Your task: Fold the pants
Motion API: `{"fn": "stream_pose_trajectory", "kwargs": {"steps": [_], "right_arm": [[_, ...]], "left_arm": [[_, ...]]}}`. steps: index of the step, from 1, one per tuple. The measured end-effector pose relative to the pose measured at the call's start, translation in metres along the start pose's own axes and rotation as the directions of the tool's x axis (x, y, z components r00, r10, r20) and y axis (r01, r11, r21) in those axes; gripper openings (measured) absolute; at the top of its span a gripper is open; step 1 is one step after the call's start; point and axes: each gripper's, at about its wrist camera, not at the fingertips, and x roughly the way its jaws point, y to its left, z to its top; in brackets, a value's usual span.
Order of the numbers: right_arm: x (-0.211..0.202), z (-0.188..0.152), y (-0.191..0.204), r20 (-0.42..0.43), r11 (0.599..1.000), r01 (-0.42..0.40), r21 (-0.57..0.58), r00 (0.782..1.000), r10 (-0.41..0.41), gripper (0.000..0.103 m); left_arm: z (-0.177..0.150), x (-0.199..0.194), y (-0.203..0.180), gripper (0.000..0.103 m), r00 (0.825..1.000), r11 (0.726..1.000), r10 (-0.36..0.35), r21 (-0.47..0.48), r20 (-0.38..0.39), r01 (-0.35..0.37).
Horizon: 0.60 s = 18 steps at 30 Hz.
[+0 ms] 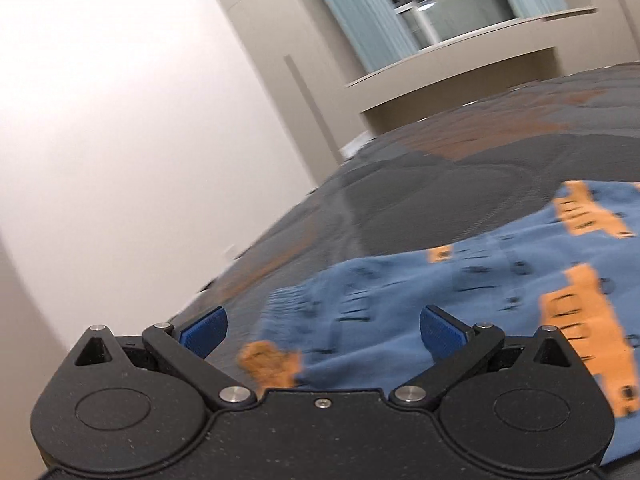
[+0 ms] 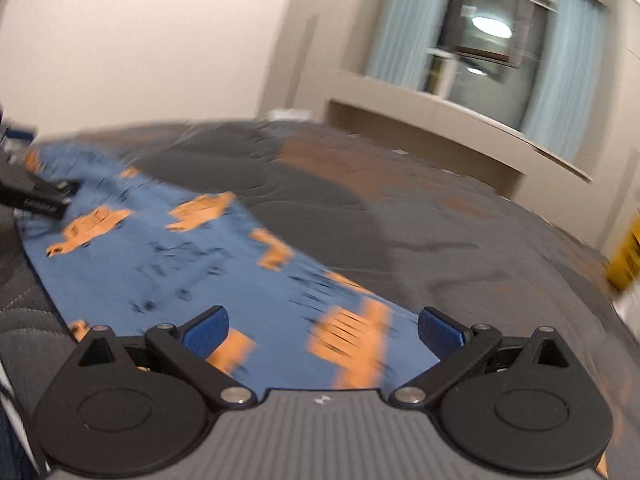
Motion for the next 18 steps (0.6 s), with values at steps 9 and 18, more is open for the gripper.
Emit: {"fn": "stream_pose_trajectory", "kwargs": {"steps": [9, 18], "right_arm": [[-0.091, -0.092, -0.139, 0.027, 0.843, 0.17, 0.511, 0.977, -0.213, 0.103], [-0.087, -0.127, -0.199, 0.013, 0.718, -0.015, 0.695, 1.0, 0.009, 0.103]], "left_arm": [[0.031, -0.042, -0.023, 0.102, 0.989, 0.974, -0.139, -0.172, 0.049, 0.146], [0.105, -0.091, -0.163, 0.102, 0.733, 0.73, -0.671, -0.078, 0.109, 0.679]]}}
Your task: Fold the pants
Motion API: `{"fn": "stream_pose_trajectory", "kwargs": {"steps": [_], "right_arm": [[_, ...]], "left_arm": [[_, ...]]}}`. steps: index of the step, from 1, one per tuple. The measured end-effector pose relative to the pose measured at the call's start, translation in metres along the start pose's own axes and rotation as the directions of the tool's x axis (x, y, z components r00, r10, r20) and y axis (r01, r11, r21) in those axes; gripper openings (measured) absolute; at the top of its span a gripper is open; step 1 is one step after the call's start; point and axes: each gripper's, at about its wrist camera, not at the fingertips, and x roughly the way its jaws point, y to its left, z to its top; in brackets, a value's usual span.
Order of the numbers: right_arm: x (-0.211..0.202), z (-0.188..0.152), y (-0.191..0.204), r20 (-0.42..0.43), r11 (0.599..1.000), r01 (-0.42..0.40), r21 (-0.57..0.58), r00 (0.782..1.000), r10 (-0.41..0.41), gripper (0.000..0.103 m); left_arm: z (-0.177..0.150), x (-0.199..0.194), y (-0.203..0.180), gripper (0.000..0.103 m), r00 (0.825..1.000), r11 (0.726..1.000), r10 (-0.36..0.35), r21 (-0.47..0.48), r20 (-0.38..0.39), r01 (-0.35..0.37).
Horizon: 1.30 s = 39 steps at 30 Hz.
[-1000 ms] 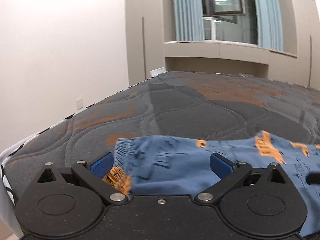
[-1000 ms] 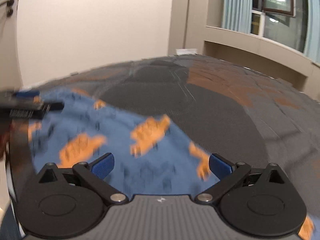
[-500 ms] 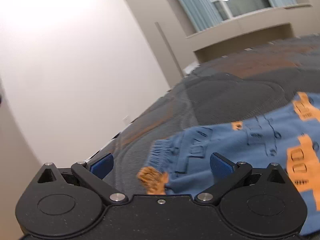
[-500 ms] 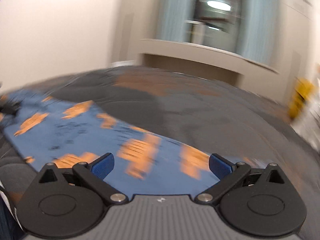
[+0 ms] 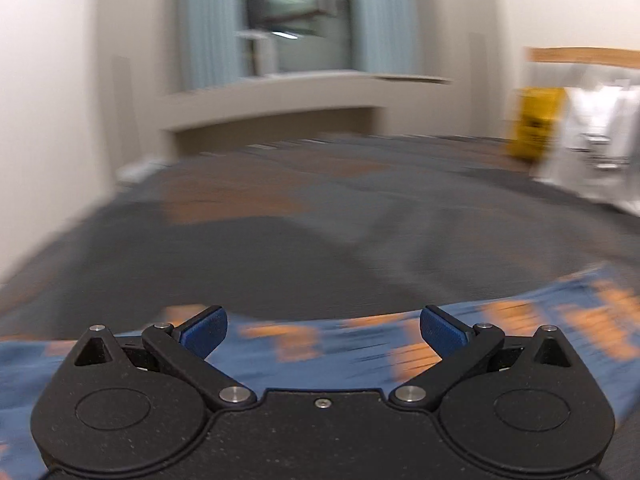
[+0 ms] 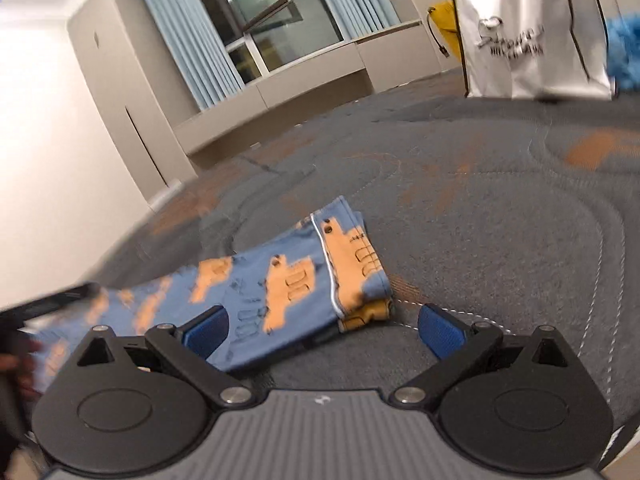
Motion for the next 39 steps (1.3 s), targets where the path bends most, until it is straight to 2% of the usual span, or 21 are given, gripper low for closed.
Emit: {"fn": "stream_pose_trajectory", "kwargs": {"steps": [2, 4, 8, 10, 12, 15, 17, 19, 21, 24, 25, 27, 28, 29, 30, 32, 33, 34, 36, 38, 39], "right_arm": [[-0.003, 0.002, -0.009, -0.017, 0.996, -0.063, 0.059, 0.998, 0.064, 0.103], [-0.005, 0.001, -0.013, -0.025, 0.992, -0.088, 0.092, 0.996, 0.091, 0.102], [-0.007, 0.0, -0.012, -0.039, 0.983, -0.133, 0.129, 0.99, 0.139, 0.098], [-0.004, 0.001, -0.007, -0.066, 0.992, -0.092, 0.088, 0.993, 0.097, 0.094], [0.003, 0.002, 0.0, -0.093, 0.999, -0.048, 0.024, 0.994, 0.05, 0.093], [0.014, 0.006, 0.01, -0.127, 0.998, -0.002, -0.059, 0.992, -0.005, 0.093], [0.018, 0.005, 0.014, -0.127, 0.997, 0.008, -0.073, 0.992, -0.017, 0.093], [0.014, 0.004, 0.011, -0.099, 1.0, -0.01, -0.022, 0.995, 0.008, 0.092], [0.009, 0.0, 0.001, -0.044, 0.995, -0.055, 0.081, 0.997, 0.059, 0.085], [0.006, -0.005, -0.009, 0.034, 0.98, -0.055, 0.192, 0.998, 0.05, 0.068], [0.006, -0.007, -0.01, 0.058, 0.975, -0.043, 0.216, 0.998, 0.031, 0.056], [0.008, -0.009, -0.008, 0.071, 0.974, -0.001, 0.227, 0.997, -0.016, 0.049], [0.007, -0.01, -0.006, 0.077, 0.976, 0.017, 0.218, 0.996, -0.035, 0.041], [0.007, -0.011, -0.002, 0.081, 0.979, 0.042, 0.2, 0.995, -0.06, 0.03], [0.007, -0.011, 0.004, 0.086, 0.983, 0.075, 0.167, 0.992, -0.09, 0.026], [0.009, -0.013, 0.024, 0.105, 0.987, 0.155, 0.046, 0.982, -0.16, 0.022], [0.01, -0.016, 0.039, 0.127, 0.976, 0.21, -0.053, 0.971, -0.202, 0.022], [0.01, -0.018, 0.052, 0.152, 0.958, 0.255, -0.132, 0.96, -0.235, 0.021], [0.013, -0.028, 0.08, 0.206, 0.892, 0.342, -0.296, 0.935, -0.29, 0.021], [0.019, -0.04, 0.109, 0.268, 0.791, 0.413, -0.452, 0.908, -0.322, 0.02], [0.023, -0.045, 0.121, 0.286, 0.745, 0.427, -0.512, 0.903, -0.321, 0.019]], "left_arm": [[0.011, 0.021, -0.027, 0.102, 0.992, 0.992, -0.124, 0.013, -0.025, 0.125], [0.018, 0.043, -0.053, 0.102, 0.976, 0.976, -0.21, 0.044, -0.052, 0.212], [0.023, 0.077, -0.095, 0.102, 0.946, 0.943, -0.306, 0.1, -0.111, 0.317], [0.024, 0.093, -0.111, 0.102, 0.929, 0.926, -0.34, 0.122, -0.149, 0.358], [0.022, 0.109, -0.128, 0.102, 0.916, 0.911, -0.353, 0.153, -0.189, 0.383], [0.018, 0.133, -0.133, 0.102, 0.91, 0.908, -0.325, 0.184, -0.259, 0.377], [0.016, 0.14, -0.128, 0.103, 0.899, 0.912, -0.326, 0.153, -0.291, 0.381], [0.02, 0.14, -0.12, 0.102, 0.895, 0.917, -0.34, 0.109, -0.288, 0.383], [0.024, 0.135, -0.114, 0.102, 0.903, 0.924, -0.34, 0.085, -0.265, 0.373], [0.039, 0.13, -0.109, 0.102, 0.884, 0.909, -0.398, 0.027, -0.244, 0.417], [0.044, 0.129, -0.108, 0.102, 0.87, 0.899, -0.425, -0.005, -0.249, 0.438], [0.05, 0.128, -0.107, 0.102, 0.833, 0.869, -0.49, -0.072, -0.257, 0.49], [0.053, 0.127, -0.107, 0.102, 0.807, 0.848, -0.528, -0.107, -0.267, 0.519], [0.055, 0.128, -0.108, 0.102, 0.776, 0.824, -0.565, -0.144, -0.28, 0.548], [0.055, 0.131, -0.112, 0.102, 0.747, 0.801, -0.597, -0.179, -0.293, 0.571], [0.056, 0.135, -0.115, 0.102, 0.678, 0.753, -0.658, -0.267, -0.328, 0.602], [0.056, 0.138, -0.117, 0.102, 0.64, 0.726, -0.687, -0.313, -0.342, 0.612], [0.054, 0.139, -0.117, 0.102, 0.614, 0.708, -0.706, -0.345, -0.352, 0.616], [0.054, 0.141, -0.12, 0.102, 0.584, 0.692, -0.722, -0.379, -0.372, 0.614], [0.057, 0.139, -0.124, 0.102, 0.58, 0.697, -0.717, -0.362, -0.387, 0.619], [0.059, 0.137, -0.127, 0.102, 0.588, 0.706, -0.707, -0.342, -0.393, 0.621]]}}
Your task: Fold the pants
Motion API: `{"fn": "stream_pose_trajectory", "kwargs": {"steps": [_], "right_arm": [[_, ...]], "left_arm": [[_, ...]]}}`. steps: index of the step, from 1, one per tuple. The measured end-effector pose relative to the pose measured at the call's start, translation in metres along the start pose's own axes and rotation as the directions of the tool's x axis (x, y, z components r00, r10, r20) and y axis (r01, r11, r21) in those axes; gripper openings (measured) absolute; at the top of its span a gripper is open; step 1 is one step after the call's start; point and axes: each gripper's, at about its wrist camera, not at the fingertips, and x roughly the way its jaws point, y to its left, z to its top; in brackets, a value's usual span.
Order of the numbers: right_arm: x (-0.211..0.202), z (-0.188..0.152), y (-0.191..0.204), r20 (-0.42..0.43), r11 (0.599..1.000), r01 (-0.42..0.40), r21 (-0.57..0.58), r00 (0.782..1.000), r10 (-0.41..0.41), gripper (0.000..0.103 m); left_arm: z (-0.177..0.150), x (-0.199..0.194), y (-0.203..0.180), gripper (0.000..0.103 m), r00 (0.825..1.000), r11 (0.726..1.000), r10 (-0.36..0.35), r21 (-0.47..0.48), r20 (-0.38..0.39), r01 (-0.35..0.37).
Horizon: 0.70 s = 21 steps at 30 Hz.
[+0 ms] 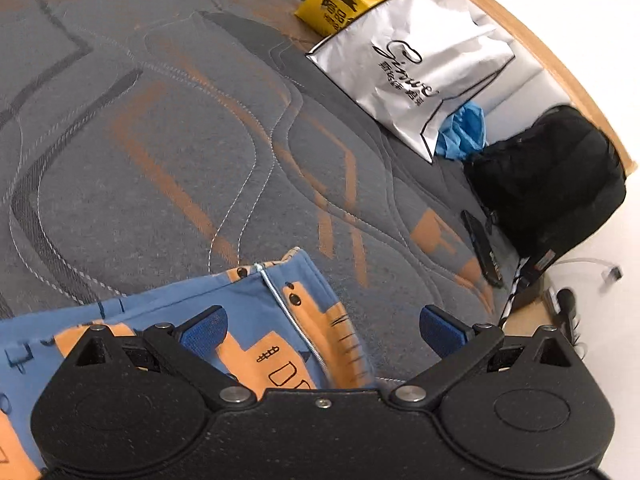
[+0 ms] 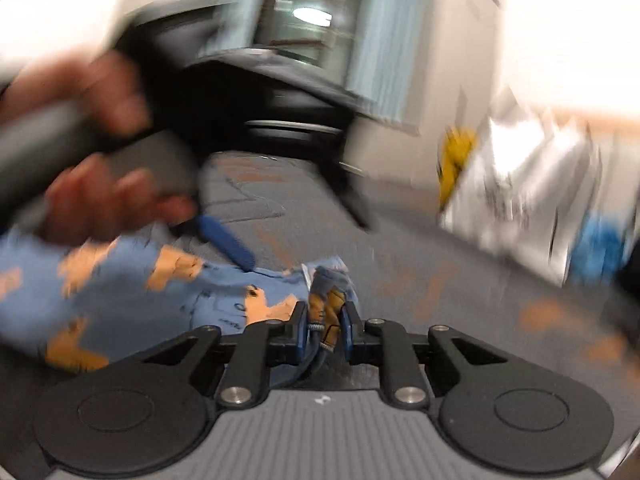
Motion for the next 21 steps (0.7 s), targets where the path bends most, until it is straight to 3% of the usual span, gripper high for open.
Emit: {"fn": "stream_pose_trajectory", "kwargs": {"steps": [4, 7, 9, 13, 15, 17, 21], "right_arm": [[0.003, 0.007, 0.038, 0.009, 0.984, -0.02, -0.179, 1.0, 0.022, 0.015], [0.006, 0.005, 0.049, -0.001, 0.975, -0.036, -0.219, 0.999, 0.037, 0.015], [0.007, 0.005, 0.051, -0.003, 0.974, -0.032, -0.223, 0.999, 0.032, 0.015], [0.007, -0.001, 0.048, -0.009, 0.971, -0.032, -0.237, 0.999, 0.03, 0.014], [0.005, -0.001, 0.049, -0.006, 0.969, -0.02, -0.247, 1.0, 0.019, 0.014], [0.0, -0.001, 0.05, 0.009, 0.966, -0.005, -0.258, 1.0, 0.008, 0.013], [-0.012, 0.002, 0.055, 0.044, 0.963, 0.022, -0.27, 0.999, -0.01, 0.013]], "left_arm": [[0.0, 0.002, -0.013, 0.102, 0.998, 0.997, 0.061, 0.056, -0.015, -0.06], [-0.001, 0.011, -0.017, 0.102, 0.993, 0.99, 0.104, 0.099, -0.049, -0.099], [-0.002, 0.017, -0.015, 0.096, 0.99, 0.988, 0.121, 0.109, -0.067, -0.113], [-0.002, 0.021, -0.006, 0.059, 0.992, 0.995, 0.094, 0.049, -0.081, -0.09], [-0.004, 0.017, -0.003, 0.048, 0.994, 0.996, 0.086, 0.026, -0.067, -0.084], [-0.008, 0.009, -0.003, 0.02, 0.996, 0.997, 0.071, 0.017, -0.046, -0.071], [-0.017, -0.018, -0.002, 0.014, 0.998, 0.998, 0.06, -0.004, 0.018, -0.06]]}}
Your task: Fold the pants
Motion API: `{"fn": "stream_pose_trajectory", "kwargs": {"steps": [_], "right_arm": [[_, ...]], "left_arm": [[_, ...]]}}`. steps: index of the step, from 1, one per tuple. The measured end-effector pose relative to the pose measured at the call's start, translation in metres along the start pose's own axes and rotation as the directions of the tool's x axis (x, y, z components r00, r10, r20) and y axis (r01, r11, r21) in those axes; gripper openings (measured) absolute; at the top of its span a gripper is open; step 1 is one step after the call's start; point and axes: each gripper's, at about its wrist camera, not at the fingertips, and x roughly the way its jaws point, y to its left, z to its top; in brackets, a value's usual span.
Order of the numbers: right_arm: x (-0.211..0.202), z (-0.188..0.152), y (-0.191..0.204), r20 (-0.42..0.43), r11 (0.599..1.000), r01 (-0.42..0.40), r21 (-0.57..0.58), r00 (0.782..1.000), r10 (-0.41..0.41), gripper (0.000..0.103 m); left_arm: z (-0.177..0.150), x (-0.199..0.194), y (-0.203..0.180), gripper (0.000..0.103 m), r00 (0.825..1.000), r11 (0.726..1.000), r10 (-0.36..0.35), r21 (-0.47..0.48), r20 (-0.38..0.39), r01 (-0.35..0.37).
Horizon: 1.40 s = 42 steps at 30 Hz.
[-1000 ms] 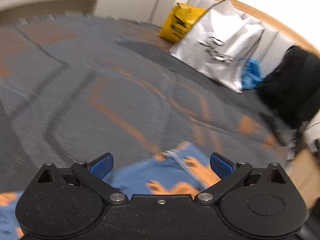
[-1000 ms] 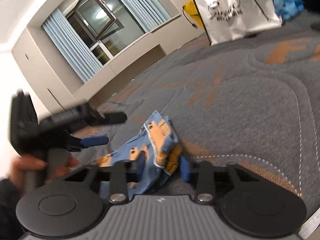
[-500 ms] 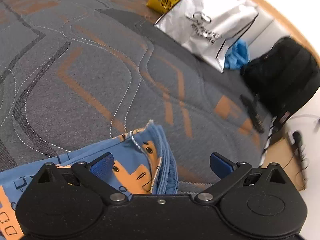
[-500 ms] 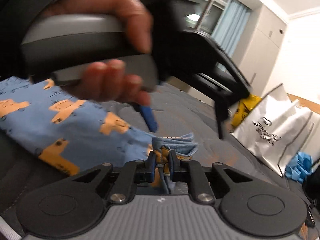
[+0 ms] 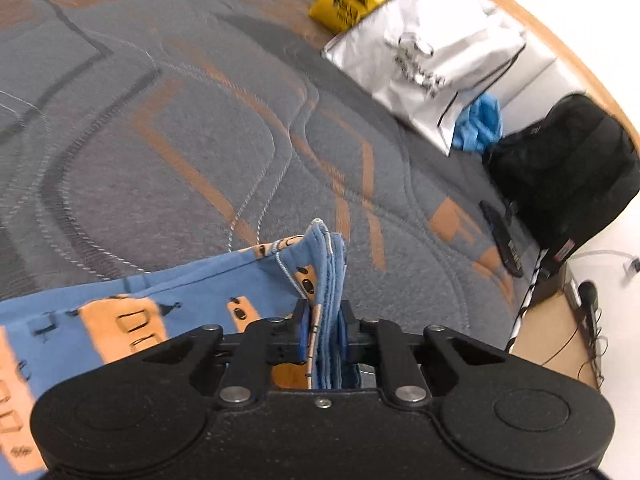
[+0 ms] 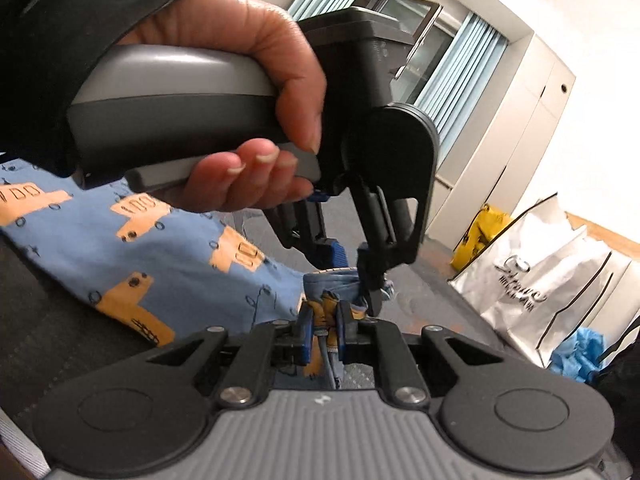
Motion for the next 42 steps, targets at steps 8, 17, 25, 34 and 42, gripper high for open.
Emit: {"fn": "stream_pose_trajectory", "kwargs": {"steps": [8, 17, 25, 34, 42], "right_arm": [[-0.025, 0.027, 0.026, 0.147, 0.995, 0.082, -0.047, 0.986, -0.075, 0.035], [-0.049, 0.061, 0.079, 0.238, 0.981, -0.162, -0.105, 0.954, 0.183, 0.014], [-0.032, 0.061, 0.128, 0.116, 0.926, -0.351, -0.137, 0.923, 0.366, 0.013], [-0.023, 0.055, 0.135, 0.078, 0.921, -0.376, -0.105, 0.92, 0.385, 0.013], [-0.034, 0.079, 0.139, 0.148, 0.914, -0.392, -0.103, 0.902, 0.404, 0.014]], "left_arm": [[-0.021, -0.104, 0.024, 0.01, 0.985, 0.998, 0.01, -0.07, 0.173, 0.002], [-0.084, -0.202, 0.098, 0.011, 0.959, 0.977, 0.148, -0.188, 0.24, -0.104], [-0.124, -0.187, 0.17, 0.012, 0.956, 0.946, 0.167, -0.314, 0.241, -0.086], [-0.132, -0.183, 0.181, 0.01, 0.956, 0.941, 0.126, -0.338, 0.266, -0.03], [-0.129, -0.228, 0.179, 0.01, 0.934, 0.957, 0.139, -0.288, 0.328, -0.041]]}}
